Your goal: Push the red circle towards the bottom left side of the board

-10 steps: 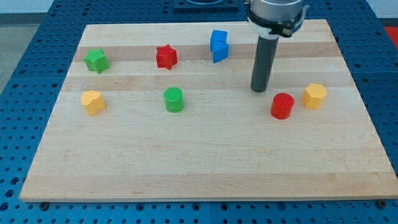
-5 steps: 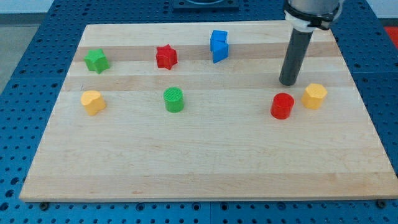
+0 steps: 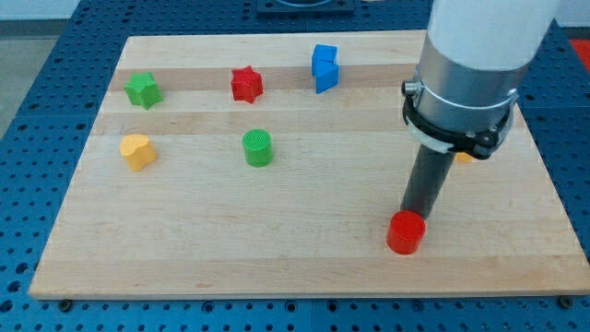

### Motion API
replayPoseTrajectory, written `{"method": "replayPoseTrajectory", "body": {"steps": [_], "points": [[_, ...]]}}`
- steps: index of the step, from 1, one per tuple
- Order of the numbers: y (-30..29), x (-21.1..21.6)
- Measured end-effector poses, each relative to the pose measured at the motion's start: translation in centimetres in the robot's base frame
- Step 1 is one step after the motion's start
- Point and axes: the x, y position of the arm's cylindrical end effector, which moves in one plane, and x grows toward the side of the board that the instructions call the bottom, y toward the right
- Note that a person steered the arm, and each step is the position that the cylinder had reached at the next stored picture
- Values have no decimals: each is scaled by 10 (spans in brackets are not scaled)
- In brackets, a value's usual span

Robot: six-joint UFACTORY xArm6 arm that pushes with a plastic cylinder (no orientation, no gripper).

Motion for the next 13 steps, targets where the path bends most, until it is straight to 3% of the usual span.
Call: {"method": "replayPoseTrajectory", "body": {"steps": [2,4,5,10,13], "points": [[72,16],[71,37],[65,33],[-116,24],[-68,64]]}}
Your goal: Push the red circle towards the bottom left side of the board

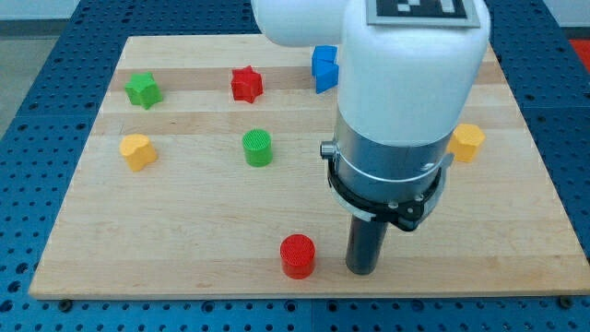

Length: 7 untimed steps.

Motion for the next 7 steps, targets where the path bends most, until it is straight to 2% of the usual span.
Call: {"method": "replayPoseTrajectory", "body": {"steps": [1,2,4,5,7], "points": [[-15,19],[-15,18],[-42,-14],[-73,-7],[-28,-29]]}}
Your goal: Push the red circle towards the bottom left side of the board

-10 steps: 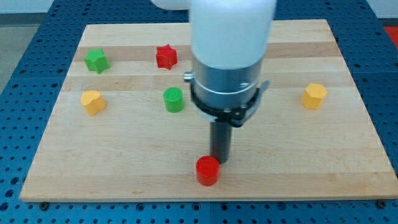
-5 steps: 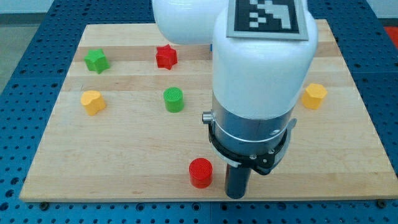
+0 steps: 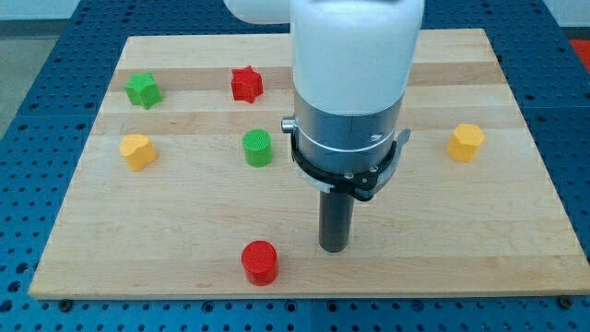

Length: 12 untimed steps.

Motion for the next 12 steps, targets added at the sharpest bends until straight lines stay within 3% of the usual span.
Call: {"method": "replayPoseTrajectory", "body": {"steps": [1,3,7,9,10,11,12], "points": [[4,47],[-8,45],[-89,47],[-111,17],[-110,21],[-52,28],[-52,14]]}}
